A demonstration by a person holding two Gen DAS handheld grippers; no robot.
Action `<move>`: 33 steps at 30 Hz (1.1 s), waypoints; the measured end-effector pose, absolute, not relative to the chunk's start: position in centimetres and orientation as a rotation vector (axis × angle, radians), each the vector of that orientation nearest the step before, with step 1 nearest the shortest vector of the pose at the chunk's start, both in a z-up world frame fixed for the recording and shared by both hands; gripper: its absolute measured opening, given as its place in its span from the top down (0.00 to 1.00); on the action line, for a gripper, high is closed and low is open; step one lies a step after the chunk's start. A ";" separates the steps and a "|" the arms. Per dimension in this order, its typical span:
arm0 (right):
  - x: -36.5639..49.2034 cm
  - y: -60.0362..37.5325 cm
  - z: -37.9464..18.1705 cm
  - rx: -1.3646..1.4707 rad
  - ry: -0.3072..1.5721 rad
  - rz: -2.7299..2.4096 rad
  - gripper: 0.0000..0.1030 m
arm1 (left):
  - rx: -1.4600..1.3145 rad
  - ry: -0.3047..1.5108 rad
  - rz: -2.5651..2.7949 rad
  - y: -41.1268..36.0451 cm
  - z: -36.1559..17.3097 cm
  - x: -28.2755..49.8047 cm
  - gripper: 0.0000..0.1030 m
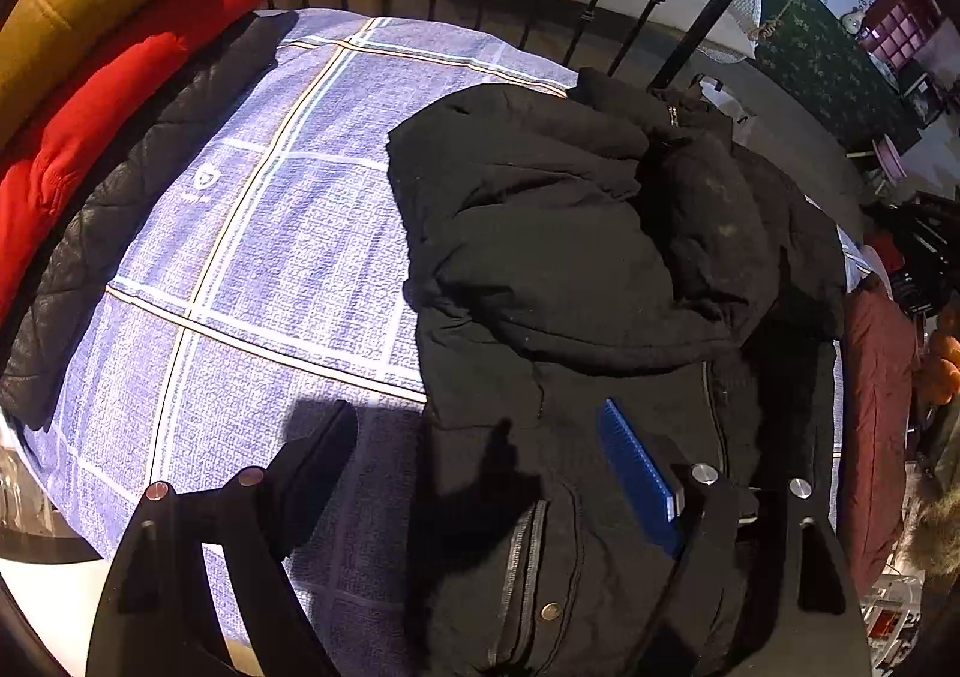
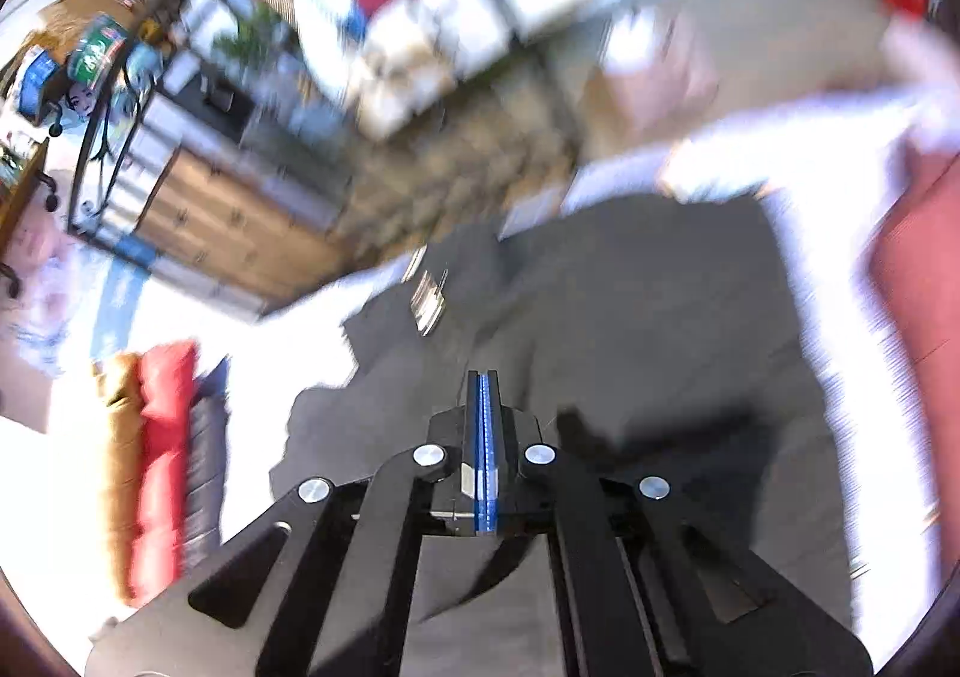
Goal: Fold large clothes
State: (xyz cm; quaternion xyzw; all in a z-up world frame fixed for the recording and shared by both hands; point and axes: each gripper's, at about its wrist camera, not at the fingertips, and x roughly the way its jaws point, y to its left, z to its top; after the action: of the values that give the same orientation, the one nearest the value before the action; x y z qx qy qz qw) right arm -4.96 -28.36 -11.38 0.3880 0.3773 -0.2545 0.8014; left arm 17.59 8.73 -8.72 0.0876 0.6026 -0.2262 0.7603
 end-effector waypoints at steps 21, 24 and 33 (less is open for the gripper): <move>-1.2 -27.6 -24.8 1.312 0.982 -0.341 0.33 | 0.226 1.338 -0.443 9.9 -9.0 17.2 0.21; 0.6 -27.3 -26.4 1.337 1.049 -0.314 0.48 | 0.202 1.361 -0.410 10.9 -9.5 17.3 0.21; -2.4 -27.9 -19.3 1.159 0.852 -0.409 0.86 | 0.201 1.359 -0.429 9.6 -9.4 17.4 0.21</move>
State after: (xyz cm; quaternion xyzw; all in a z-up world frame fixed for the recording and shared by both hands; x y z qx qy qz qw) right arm -2.36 -27.88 -19.26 0.5268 0.3874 -0.1861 0.7334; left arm 17.44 9.57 -9.39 0.0921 0.6225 -0.1966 0.7519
